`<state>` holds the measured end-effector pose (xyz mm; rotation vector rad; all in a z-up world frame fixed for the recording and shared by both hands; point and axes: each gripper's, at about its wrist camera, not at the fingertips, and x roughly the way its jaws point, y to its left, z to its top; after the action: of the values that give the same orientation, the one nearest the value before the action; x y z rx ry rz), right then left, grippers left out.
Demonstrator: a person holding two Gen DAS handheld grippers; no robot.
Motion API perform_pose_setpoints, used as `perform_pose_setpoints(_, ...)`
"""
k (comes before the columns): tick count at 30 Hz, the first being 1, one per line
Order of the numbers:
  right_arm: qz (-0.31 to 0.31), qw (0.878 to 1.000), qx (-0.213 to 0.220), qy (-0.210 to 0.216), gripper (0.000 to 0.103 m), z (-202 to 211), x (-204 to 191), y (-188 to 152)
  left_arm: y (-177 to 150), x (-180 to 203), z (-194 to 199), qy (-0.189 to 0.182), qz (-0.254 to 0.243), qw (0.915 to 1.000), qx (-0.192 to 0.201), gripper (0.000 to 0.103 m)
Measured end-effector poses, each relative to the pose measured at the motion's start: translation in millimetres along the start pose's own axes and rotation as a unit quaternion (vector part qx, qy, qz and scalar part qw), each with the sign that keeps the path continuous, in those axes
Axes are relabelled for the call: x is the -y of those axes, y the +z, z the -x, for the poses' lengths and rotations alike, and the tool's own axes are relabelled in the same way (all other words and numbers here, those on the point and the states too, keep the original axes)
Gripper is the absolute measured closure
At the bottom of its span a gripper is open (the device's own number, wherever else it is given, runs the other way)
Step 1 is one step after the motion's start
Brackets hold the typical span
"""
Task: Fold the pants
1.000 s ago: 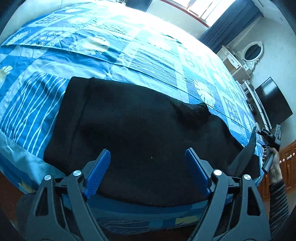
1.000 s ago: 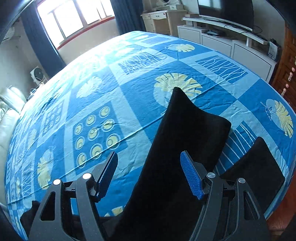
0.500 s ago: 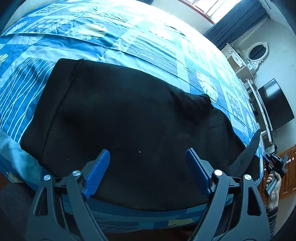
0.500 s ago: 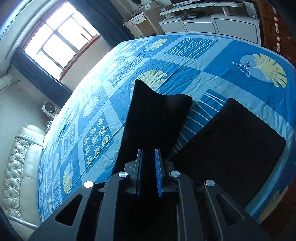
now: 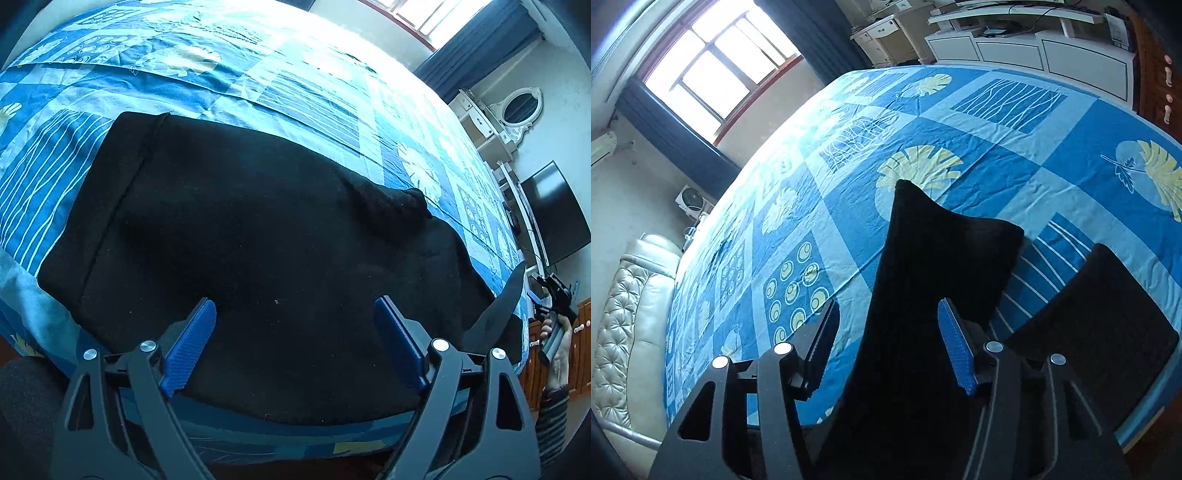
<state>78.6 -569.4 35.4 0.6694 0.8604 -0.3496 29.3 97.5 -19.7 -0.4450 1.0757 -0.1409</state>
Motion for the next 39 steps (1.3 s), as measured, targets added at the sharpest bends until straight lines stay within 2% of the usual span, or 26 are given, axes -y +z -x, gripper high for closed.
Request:
perform_pose_setpoints(5,-0.006,0.995,-0.020,-0.094,0.049,-51.4,-16.9,31.8,-1.1,-0.1,0.0,0.001,-0.005,1.0000,0.001,0.016)
perform_pose_setpoints(6,-0.009,0.994,-0.024,-0.107,0.052,-58.2,-15.7,34.5,-1.2,-0.3,0.1,0.000,-0.004,1.0000,0.001,0.016)
perform_pose_setpoints(8,-0.018,0.992,-0.034,-0.124,0.069,-68.7,-9.1,37.2,-0.9,-1.4,0.1,-0.002,0.001,1.0000,0.000,0.015)
perform_pose_setpoints(9,-0.024,0.992,-0.036,-0.122,0.084,-70.1,-3.9,36.6,-0.8,-2.3,0.0,-0.003,0.003,1.0000,-0.001,0.015)
perform_pose_setpoints(10,-0.029,0.992,-0.036,-0.115,0.093,-67.9,1.5,34.6,-0.8,-2.7,-0.2,-0.005,0.005,1.0000,-0.001,0.015)
perform_pose_setpoints(11,-0.034,0.994,-0.031,-0.104,0.095,-63.5,7.1,32.5,-0.8,-3.1,-0.2,-0.006,0.006,1.0000,-0.002,0.015)
perform_pose_setpoints(14,-0.054,0.997,0.001,-0.056,0.096,-34.1,27.8,23.9,-0.8,-3.9,-0.9,-0.007,0.005,1.0000,-0.003,0.015)
perform_pose_setpoints(18,-0.078,0.996,0.048,0.010,0.097,26.4,63.1,4.7,-2.3,-1.0,-0.7,-0.001,-0.001,1.0000,-0.002,0.015)
perform_pose_setpoints(22,-0.114,0.989,0.084,0.046,0.097,83.0,111.3,-29.2,-3.9,0.9,-1.1,0.001,0.000,1.0000,-0.002,0.014)
perform_pose_setpoints(24,-0.135,0.986,0.087,0.050,0.097,97.9,136.7,-49.8,-4.2,1.3,-1.1,0.002,0.000,1.0000,-0.001,0.014)
perform_pose_setpoints(27,-0.159,0.984,0.072,0.034,0.097,96.7,170.9,-79.2,-4.4,1.9,-1.9,0.003,0.001,1.0000,0.000,0.014)
perform_pose_setpoints(31,-0.195,0.979,0.046,0.031,0.097,75.2,204.2,-106.1,-5.7,4.0,-2.9,0.007,-0.004,1.0000,0.001,0.012)
perform_pose_setpoints(37,-0.171,0.983,0.051,0.049,0.097,67.0,205.5,-104.4,-7.6,5.8,-3.9,0.012,-0.014,0.9998,0.004,0.011)
perform_pose_setpoints(39,-0.190,0.978,0.052,0.071,0.096,68.7,212.5,-102.9,-7.8,6.7,-4.1,0.014,-0.018,0.9997,0.004,0.011)
